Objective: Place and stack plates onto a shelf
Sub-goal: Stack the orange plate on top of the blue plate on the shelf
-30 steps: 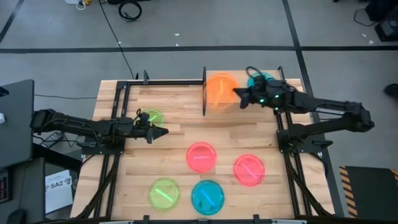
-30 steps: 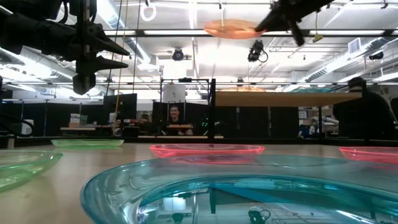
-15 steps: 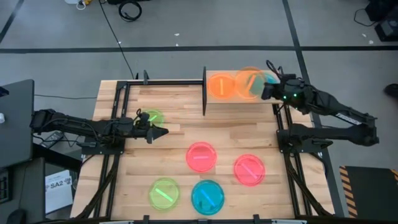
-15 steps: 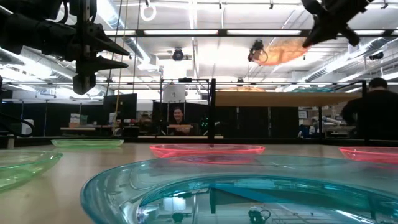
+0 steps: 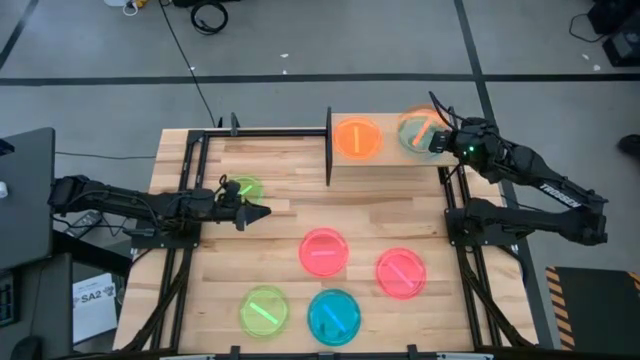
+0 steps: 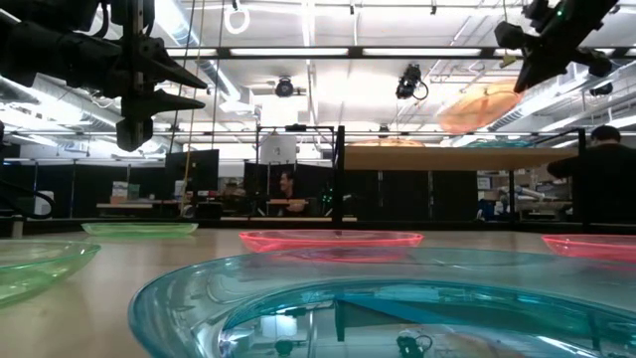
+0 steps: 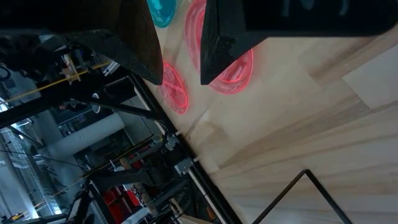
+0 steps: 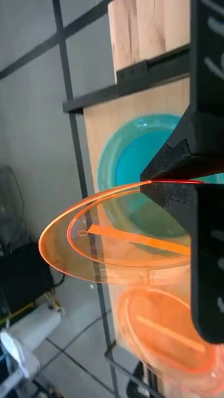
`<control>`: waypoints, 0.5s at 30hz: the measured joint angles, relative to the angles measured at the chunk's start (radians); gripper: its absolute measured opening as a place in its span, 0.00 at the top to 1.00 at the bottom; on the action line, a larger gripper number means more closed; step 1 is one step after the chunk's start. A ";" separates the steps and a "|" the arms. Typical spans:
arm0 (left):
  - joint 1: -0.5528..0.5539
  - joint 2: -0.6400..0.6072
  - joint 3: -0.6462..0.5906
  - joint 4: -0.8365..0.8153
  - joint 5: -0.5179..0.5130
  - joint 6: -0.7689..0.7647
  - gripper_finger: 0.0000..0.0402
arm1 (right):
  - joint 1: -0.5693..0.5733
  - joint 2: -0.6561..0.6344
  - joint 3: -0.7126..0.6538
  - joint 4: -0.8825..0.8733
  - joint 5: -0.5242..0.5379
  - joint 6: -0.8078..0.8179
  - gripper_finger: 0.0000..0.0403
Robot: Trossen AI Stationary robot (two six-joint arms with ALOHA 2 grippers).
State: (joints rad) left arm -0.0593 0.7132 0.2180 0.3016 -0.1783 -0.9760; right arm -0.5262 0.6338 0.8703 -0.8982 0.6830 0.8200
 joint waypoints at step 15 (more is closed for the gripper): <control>0.000 0.000 0.000 0.000 0.000 0.000 0.71 | -0.085 0.003 0.000 -0.047 -0.024 0.000 0.98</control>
State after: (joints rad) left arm -0.0596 0.7132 0.2180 0.3012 -0.1785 -0.9760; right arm -0.6110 0.6365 0.8703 -0.9455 0.6588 0.8202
